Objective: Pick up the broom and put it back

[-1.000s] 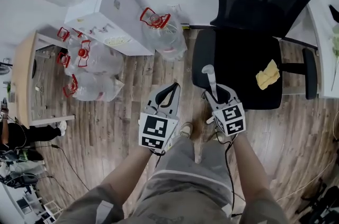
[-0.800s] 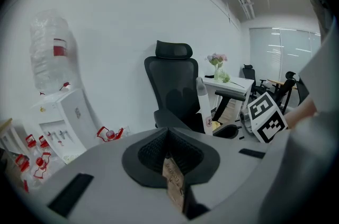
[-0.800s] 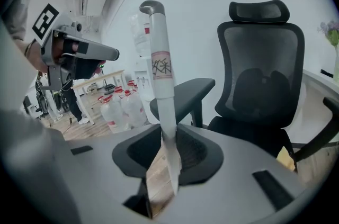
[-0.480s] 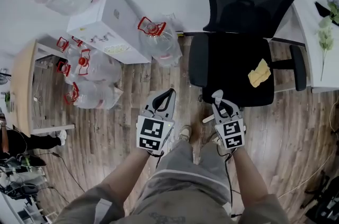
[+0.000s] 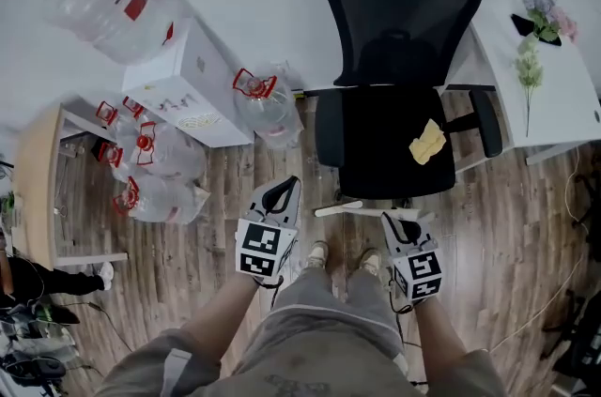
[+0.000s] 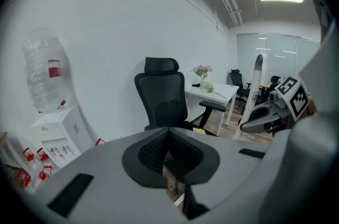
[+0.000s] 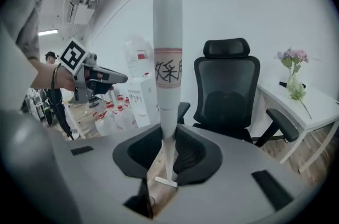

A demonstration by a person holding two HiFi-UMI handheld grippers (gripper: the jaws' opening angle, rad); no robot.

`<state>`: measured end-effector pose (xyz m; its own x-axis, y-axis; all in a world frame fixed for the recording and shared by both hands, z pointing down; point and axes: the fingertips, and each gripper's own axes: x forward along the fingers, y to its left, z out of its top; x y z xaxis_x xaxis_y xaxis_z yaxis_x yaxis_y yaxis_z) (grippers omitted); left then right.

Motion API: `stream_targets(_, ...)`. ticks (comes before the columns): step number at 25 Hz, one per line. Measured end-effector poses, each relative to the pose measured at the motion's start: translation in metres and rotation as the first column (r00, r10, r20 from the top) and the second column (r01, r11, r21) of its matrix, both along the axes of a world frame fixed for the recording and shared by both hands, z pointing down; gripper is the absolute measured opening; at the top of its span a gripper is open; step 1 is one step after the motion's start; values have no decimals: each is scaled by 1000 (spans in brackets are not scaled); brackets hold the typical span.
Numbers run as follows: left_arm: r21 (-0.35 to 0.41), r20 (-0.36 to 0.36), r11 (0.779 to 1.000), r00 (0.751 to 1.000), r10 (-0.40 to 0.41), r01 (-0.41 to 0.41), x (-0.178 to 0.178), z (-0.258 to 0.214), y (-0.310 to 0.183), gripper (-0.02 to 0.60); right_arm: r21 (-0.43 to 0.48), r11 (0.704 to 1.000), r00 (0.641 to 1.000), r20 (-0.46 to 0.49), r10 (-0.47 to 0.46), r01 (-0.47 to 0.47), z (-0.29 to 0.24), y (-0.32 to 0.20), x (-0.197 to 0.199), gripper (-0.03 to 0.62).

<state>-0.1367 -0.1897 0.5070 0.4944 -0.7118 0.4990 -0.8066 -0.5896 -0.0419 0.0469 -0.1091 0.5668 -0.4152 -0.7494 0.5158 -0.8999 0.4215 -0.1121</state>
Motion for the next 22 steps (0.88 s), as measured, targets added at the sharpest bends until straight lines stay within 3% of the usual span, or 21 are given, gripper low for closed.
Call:
stream_targets(5,77,-16,996,999,34,-33,11,-54,-5,17,96,994,998,47,49,-53,-85,3,7,100)
stream_targets(8,180,5,980,997,81,-81,26,-96,-8,17,149,985,996,47,82,-88,-132,5,16,100)
stream_targets(10,219,-24,970,993,112,-104,37,-120,-9,17,199,974,994,39,100,-105,-163,8,24,100)
stream_targets(14,266,-70,954,984,164,-140,58,-158,-9,17,323,939,992,17,122,-121,-224,19,41,100)
stream_targets(19,342,-129,921,962,241,-185,84,-207,-3,17,429,877,973,23,228,-216,-288,38,78,100)
stream_targets(22,378,-124,896,946,298,-233,98,-224,2,17,465,843,954,17,299,-272,-308,51,100,98)
